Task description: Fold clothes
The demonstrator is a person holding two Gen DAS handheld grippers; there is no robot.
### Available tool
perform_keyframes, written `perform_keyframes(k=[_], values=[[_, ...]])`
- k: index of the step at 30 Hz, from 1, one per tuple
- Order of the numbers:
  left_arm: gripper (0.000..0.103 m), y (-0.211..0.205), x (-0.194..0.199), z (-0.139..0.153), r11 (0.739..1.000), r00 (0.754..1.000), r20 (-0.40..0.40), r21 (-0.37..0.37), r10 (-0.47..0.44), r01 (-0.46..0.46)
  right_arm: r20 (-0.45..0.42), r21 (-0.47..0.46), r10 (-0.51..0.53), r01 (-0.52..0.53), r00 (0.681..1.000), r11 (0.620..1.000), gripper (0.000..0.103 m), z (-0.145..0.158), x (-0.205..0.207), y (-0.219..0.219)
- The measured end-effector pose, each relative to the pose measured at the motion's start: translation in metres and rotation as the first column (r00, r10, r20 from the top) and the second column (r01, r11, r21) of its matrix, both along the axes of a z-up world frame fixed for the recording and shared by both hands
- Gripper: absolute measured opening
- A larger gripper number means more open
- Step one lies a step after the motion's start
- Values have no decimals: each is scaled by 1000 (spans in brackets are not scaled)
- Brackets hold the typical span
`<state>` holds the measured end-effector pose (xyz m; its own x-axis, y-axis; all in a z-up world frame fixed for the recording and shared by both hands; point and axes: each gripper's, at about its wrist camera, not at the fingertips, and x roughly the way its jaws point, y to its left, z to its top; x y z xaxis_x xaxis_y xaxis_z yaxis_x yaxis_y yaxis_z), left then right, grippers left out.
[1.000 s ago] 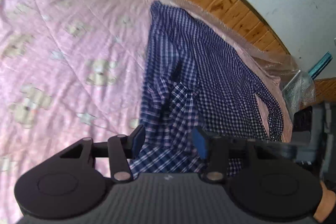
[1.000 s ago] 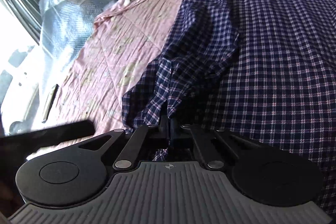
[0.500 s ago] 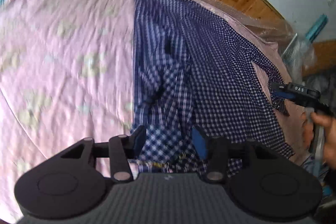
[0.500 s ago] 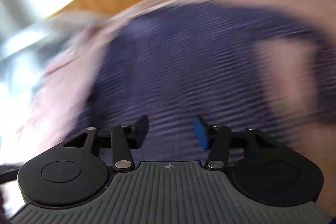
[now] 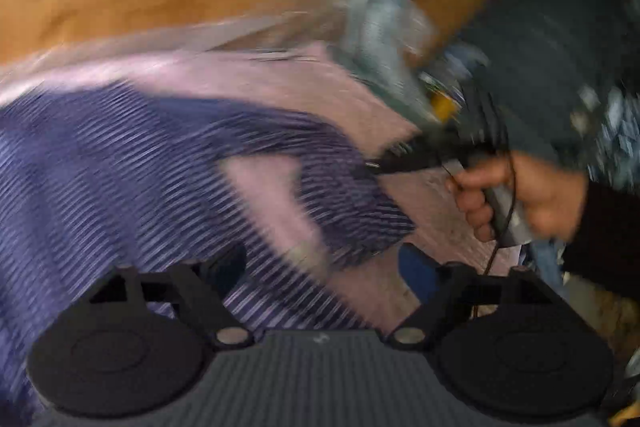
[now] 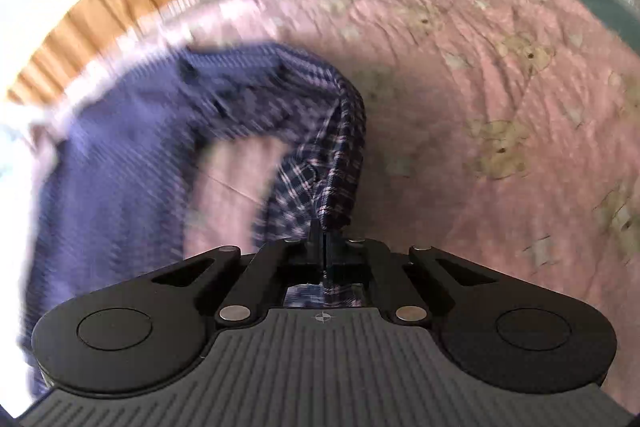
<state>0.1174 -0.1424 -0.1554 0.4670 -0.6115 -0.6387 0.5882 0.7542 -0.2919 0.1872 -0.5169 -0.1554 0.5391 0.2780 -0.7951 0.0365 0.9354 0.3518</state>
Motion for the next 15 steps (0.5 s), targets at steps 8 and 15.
perform_keyframes(k=[8,15], values=[[86,-136,11,-65,973,978,125,180,-166,142,-67,265,-115,129,991,956,0,21,5,-17],[19,-144,15,-87,938,959,137,280,-247,202,-86,315,-140,160,986,935,0,35,-5,-22]])
